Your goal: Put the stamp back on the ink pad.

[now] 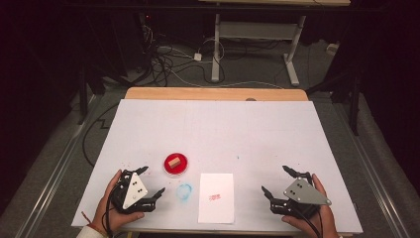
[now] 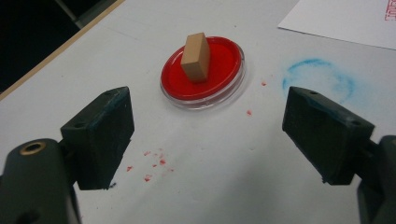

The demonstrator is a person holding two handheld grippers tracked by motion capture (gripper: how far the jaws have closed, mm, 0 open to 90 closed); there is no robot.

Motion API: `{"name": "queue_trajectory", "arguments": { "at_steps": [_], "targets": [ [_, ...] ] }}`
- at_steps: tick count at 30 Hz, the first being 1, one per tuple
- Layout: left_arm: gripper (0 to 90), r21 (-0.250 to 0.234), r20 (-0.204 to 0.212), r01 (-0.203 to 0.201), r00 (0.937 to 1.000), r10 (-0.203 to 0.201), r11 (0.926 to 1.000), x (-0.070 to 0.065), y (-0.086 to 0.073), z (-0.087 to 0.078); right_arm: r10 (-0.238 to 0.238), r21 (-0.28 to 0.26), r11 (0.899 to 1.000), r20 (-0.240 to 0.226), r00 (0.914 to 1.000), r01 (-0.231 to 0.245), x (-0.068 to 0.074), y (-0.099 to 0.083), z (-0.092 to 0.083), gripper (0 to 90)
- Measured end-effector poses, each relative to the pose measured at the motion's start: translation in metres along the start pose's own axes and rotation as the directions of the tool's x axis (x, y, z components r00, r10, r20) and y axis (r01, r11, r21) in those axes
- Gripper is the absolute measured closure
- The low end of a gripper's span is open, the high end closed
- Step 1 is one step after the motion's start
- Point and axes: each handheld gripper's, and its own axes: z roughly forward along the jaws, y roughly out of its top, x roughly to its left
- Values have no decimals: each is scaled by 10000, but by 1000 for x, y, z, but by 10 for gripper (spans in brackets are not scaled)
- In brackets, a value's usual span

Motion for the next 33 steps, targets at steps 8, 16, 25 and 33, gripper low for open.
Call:
{"name": "queue_trajectory", "arguments": {
  "at_steps": [8, 16, 25, 33],
  "targets": [
    [161, 42, 64, -198, 9998, 198, 9998, -1, 2, 4, 2, -1, 10000, 211, 9998, -2, 0, -1, -1, 164],
    [161, 48, 133, -151, 9998, 150, 9999, 0, 3, 5, 79, 4, 10000, 173, 9998, -80, 0, -2, -1, 165],
    [161, 24, 181, -155, 9997, 154, 9999, 0, 3, 6, 60, 6, 10000, 202, 9998, -60, 0, -2, -1, 166],
    [161, 133, 163, -178, 9997, 176, 9998, 0, 4, 6, 16, 2, 10000, 301, 9995, -16, 0, -2, -1, 167]
  ]
}}
